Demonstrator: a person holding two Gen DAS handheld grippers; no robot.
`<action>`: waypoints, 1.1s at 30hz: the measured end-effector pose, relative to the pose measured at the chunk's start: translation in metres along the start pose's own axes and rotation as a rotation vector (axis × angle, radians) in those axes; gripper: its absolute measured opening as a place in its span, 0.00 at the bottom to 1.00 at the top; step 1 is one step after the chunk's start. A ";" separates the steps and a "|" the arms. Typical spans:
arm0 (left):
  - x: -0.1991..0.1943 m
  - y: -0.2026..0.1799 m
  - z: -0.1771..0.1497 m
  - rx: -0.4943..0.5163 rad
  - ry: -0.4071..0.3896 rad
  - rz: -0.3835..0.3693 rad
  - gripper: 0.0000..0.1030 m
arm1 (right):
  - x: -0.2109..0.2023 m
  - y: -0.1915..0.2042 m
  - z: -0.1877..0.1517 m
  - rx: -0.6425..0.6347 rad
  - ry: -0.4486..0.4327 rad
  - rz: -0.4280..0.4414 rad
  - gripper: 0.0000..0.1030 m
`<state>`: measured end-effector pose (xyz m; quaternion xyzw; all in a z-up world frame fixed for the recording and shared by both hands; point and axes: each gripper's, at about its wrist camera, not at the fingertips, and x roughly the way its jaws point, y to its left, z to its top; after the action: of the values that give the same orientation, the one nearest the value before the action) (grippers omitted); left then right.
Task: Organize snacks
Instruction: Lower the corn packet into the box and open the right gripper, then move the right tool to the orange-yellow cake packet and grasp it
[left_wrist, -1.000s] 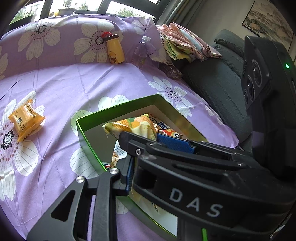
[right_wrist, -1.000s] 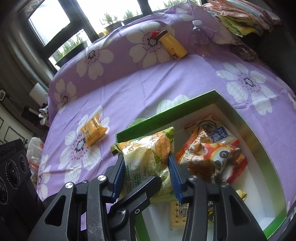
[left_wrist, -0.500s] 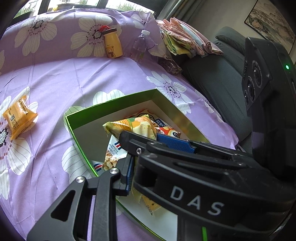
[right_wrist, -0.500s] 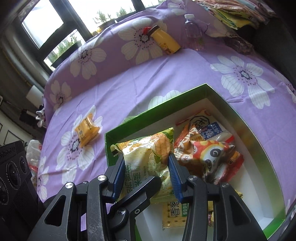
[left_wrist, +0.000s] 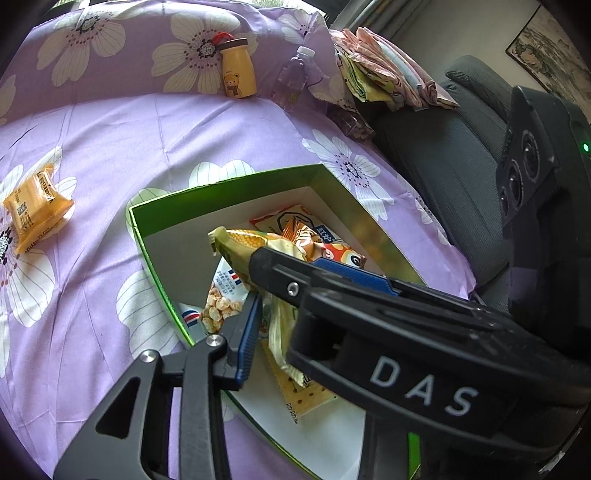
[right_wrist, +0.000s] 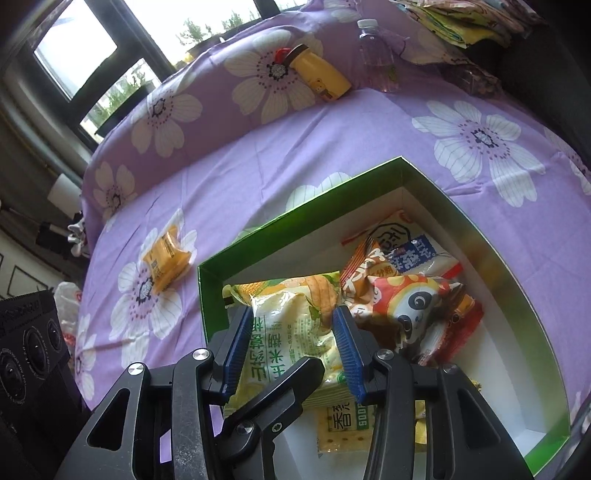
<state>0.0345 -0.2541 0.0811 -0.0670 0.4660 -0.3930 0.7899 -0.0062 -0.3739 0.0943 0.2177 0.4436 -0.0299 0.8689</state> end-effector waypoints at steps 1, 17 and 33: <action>-0.002 0.001 -0.001 -0.002 0.001 0.005 0.42 | -0.001 0.000 0.000 -0.002 -0.001 -0.002 0.46; -0.076 0.043 0.006 -0.090 -0.063 0.106 0.82 | -0.039 0.007 -0.003 0.024 -0.119 0.069 0.69; -0.106 0.180 0.041 -0.462 -0.163 0.283 0.90 | -0.025 0.090 0.039 -0.117 -0.048 0.202 0.83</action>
<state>0.1398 -0.0692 0.0913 -0.2109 0.4828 -0.1554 0.8356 0.0301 -0.3123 0.1656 0.2091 0.3995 0.0784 0.8891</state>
